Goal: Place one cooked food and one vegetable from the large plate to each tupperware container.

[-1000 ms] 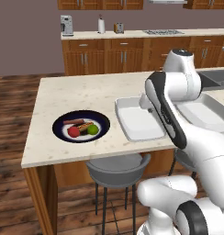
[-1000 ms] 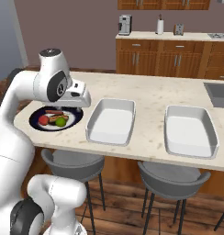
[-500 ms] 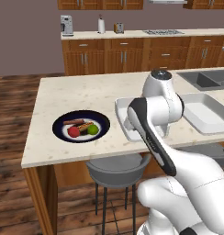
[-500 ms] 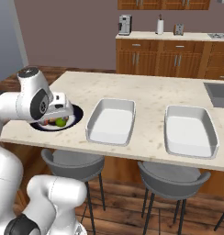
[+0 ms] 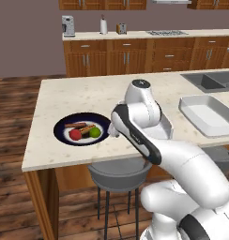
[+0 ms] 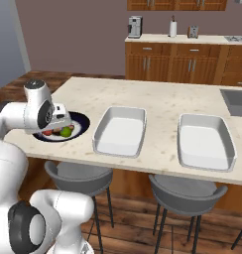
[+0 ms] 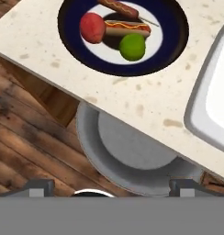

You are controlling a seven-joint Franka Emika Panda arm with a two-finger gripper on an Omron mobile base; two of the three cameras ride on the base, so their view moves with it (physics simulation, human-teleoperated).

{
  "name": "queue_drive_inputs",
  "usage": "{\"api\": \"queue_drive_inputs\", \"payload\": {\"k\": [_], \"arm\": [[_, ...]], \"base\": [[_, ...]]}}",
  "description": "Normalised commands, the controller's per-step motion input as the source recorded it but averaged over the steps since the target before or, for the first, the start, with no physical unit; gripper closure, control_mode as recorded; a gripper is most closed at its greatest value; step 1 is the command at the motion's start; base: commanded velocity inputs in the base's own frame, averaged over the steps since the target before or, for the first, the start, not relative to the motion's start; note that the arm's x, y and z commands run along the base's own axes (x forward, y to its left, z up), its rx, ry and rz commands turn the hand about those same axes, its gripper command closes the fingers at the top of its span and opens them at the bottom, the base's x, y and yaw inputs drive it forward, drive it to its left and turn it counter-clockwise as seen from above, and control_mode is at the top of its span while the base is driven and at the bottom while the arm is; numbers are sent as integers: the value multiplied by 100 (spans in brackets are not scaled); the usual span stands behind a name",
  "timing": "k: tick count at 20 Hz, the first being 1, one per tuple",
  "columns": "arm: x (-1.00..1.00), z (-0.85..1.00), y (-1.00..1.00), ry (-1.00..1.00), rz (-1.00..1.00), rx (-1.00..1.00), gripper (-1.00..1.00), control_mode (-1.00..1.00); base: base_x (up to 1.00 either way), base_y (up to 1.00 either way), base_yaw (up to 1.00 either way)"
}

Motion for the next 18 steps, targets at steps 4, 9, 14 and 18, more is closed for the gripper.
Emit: {"api": "queue_drive_inputs", "payload": {"k": [4, 9, 14, 18], "arm": [[51, -38, 36, 6, 7, 0, -100, -100], [61, -47, 36, 1, 5, 0, -100, -100], [73, -41, 6, 1, 1, 0, -100, -100], [66, -21, 12, 4, 0, 0, -100, -100]], "base": [[0, 0, 0], [0, 0, 0], [0, 0, 0], [0, 0, 0]]}}
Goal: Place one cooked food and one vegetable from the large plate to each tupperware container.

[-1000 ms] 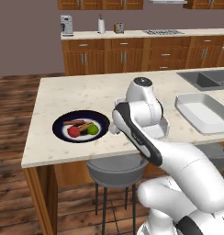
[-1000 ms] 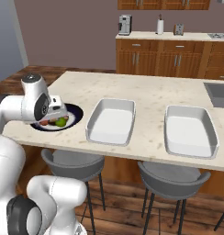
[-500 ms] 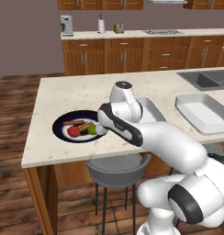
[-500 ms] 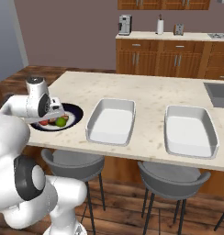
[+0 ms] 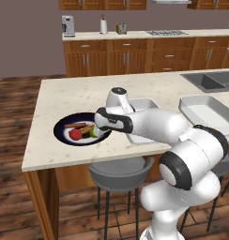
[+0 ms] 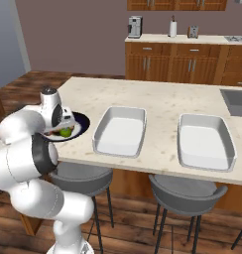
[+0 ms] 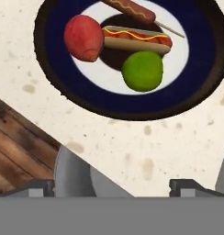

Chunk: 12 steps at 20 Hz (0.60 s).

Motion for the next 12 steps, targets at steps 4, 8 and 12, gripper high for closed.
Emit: {"api": "queue_drive_inputs", "payload": {"k": [4, 8, 12], "arm": [[56, -26, 33, 13, 0, 0, -100, -100], [51, -38, 26, 10, 0, 0, -100, -100], [52, -28, 9, 0, 0, 0, -100, -100]], "base": [[0, 0, 0], [0, 0, 0], [0, 0, 0]]}}
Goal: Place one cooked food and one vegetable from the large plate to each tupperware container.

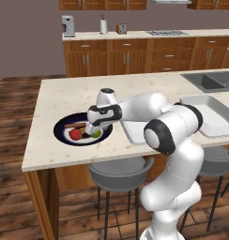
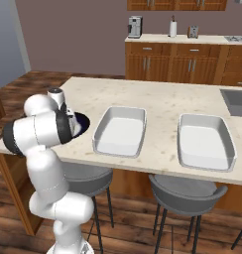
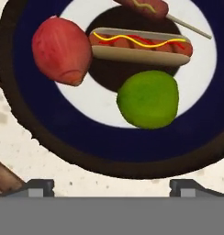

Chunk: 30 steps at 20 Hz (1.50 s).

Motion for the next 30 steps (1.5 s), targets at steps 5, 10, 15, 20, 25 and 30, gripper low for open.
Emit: {"api": "queue_drive_inputs", "payload": {"k": [5, 10, 15, 20, 25, 30], "arm": [[46, -30, 0, 0, 0, 0, -100, -100], [44, -45, 1, 3, 0, 0, -100, -100], [40, -41, 10, 2, 0, 0, -100, -100], [23, -39, 29, 1, 0, 0, 100, -100], [-18, -3, -12, 0, -1, 0, 100, -100], [-48, 46, -66, 1, -12, 0, 100, -100]], "base": [[0, 0, 0], [0, 0, 0], [0, 0, 0], [0, 0, 0], [0, 0, 0], [0, 0, 0]]}}
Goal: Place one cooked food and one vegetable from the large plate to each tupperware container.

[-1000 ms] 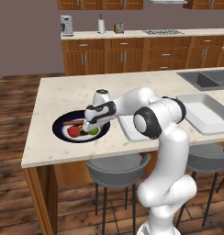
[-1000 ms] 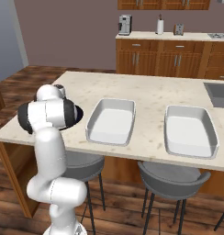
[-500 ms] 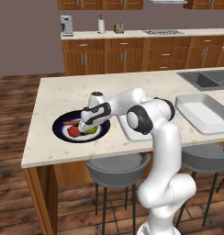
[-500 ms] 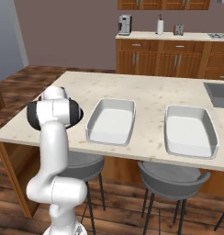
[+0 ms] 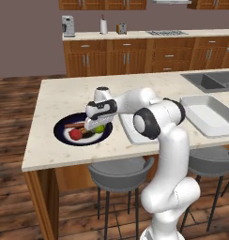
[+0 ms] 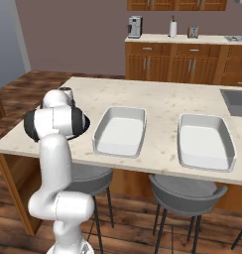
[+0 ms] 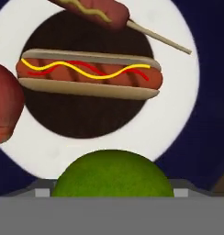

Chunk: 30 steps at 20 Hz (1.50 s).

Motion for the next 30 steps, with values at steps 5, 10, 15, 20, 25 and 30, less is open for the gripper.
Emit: {"api": "queue_drive_inputs", "payload": {"k": [5, 10, 15, 20, 25, 30], "arm": [[-15, 88, -98, 1, -14, 0, 100, -100], [-26, 79, -100, 0, -15, 0, 100, -100], [-1, 38, -100, -3, -12, 0, 100, -100], [9, -23, -72, -4, -9, 0, 100, -100], [-11, -55, -33, -21, -9, 0, 100, -100], [20, -60, -3, -2, -11, 0, 100, -100]], "base": [[0, 0, 0], [0, 0, 0], [0, 0, 0], [0, 0, 0], [0, 0, 0], [0, 0, 0]]}}
